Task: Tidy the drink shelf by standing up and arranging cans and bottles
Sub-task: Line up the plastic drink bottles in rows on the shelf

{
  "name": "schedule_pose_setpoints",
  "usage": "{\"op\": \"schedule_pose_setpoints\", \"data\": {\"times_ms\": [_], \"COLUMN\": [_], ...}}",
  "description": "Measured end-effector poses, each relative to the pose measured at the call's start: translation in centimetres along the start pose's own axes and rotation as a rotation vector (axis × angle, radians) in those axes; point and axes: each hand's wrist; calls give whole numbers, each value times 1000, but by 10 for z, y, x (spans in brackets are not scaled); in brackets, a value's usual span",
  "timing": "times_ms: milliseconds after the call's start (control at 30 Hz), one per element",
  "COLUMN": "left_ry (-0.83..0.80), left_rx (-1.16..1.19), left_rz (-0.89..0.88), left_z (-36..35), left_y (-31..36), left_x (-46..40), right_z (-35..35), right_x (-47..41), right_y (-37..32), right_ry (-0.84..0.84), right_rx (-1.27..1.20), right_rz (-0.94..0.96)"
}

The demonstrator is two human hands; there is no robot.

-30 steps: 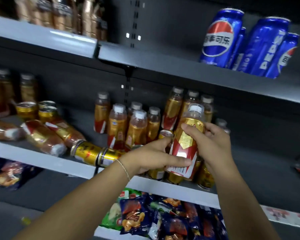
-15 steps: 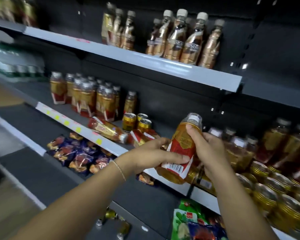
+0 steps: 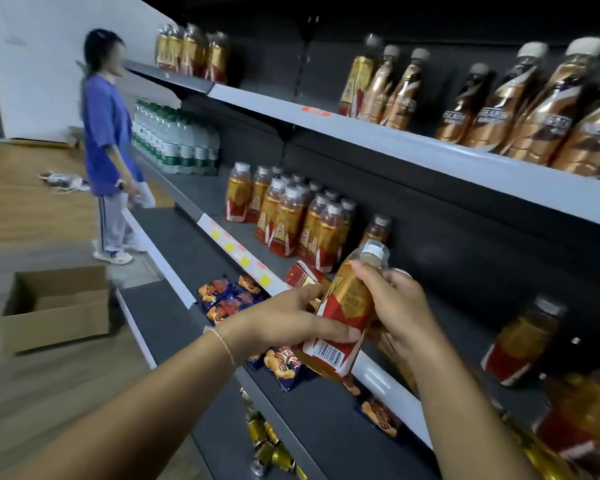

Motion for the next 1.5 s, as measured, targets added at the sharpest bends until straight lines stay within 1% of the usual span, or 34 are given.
{"op": "schedule_pose_setpoints", "data": {"times_ms": [133, 333, 400, 567, 633, 700, 800, 967, 1067, 1200, 1367, 1500], "left_ry": [83, 196, 202, 296, 389, 518, 605, 628, 632, 579, 525, 470], "left_rx": [-28, -194, -221, -235, -262, -350, -485, -523, -520, -537, -550, -503], "left_rz": [1, -7, -7, -16, -5, 14, 11, -37, -63, -80, -110, -124], "left_z": [37, 94, 113, 161, 177, 190, 208, 257, 292, 337, 368, 385], "left_y": [-8, -6, -7, -21, -31, -40, -53, -73, -84, -94, -111, -126], "left_x": [-21, -68, -83, -114, -127, -139, -157, -186, -206, -234, -264, -283], "right_z": [-38, -88, -104, -147, -166, -185, -210, -252, -279, -311, -347, -363], "right_x": [-37, -99, -121, -166, -180, -191, -206, -239, -259, -278, -294, -302], "right_y": [-3, -12, -16, -17, -15, -12, -9, -8, -11, -14, -14, -11], "right_ry": [-71, -126, -152, -202, -204, -190, -158, -104, -30, 118, 236, 294], "right_rx": [-49, -44, -25, -29, -13, 26, 77, 171, 261, 398, 592, 667], "right_rz": [30, 105, 110, 124, 121, 122, 155, 199, 248, 303, 310, 324]}}
Point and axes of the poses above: each hand's wrist, its own x-axis away from the middle knuckle, its own z-axis out of the back of the hand, y = z × x, and after that the axes turned 5 degrees about y, right-handed
